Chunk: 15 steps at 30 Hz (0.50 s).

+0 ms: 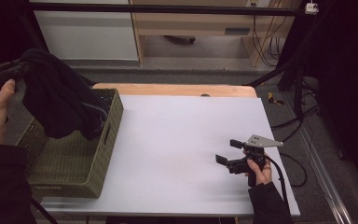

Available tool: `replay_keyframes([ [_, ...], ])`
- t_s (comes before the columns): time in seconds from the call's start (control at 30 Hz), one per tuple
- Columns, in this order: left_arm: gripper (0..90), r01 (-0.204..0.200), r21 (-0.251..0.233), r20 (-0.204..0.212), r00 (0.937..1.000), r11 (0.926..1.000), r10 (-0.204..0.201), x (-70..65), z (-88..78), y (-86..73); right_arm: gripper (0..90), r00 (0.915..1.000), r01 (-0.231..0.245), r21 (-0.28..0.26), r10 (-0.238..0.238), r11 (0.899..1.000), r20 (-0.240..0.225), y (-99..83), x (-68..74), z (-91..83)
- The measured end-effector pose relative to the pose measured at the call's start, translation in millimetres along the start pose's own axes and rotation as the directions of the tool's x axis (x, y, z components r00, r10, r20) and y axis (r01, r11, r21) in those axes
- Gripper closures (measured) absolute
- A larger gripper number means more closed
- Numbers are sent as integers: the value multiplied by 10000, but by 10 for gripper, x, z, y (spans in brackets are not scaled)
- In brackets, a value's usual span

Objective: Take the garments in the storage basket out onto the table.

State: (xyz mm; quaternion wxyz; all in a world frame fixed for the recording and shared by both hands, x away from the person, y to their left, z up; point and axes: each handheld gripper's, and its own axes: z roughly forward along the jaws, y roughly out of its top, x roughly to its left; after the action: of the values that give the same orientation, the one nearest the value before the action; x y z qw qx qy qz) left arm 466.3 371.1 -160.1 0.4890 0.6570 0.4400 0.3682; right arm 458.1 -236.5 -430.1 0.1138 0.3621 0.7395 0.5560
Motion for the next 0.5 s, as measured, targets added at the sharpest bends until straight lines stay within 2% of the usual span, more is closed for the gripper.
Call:
replay_keyframes([
  [0.3,820,-27,-187,334,9994,9998,33,-114,12,90,40,10000,-16,1,16,10000,-4,1,-1,-3],
  [0.5,820,-57,-296,734,9973,9995,78,-242,40,158,40,10000,13,18,-13,10000,-17,-1,1,1],
])
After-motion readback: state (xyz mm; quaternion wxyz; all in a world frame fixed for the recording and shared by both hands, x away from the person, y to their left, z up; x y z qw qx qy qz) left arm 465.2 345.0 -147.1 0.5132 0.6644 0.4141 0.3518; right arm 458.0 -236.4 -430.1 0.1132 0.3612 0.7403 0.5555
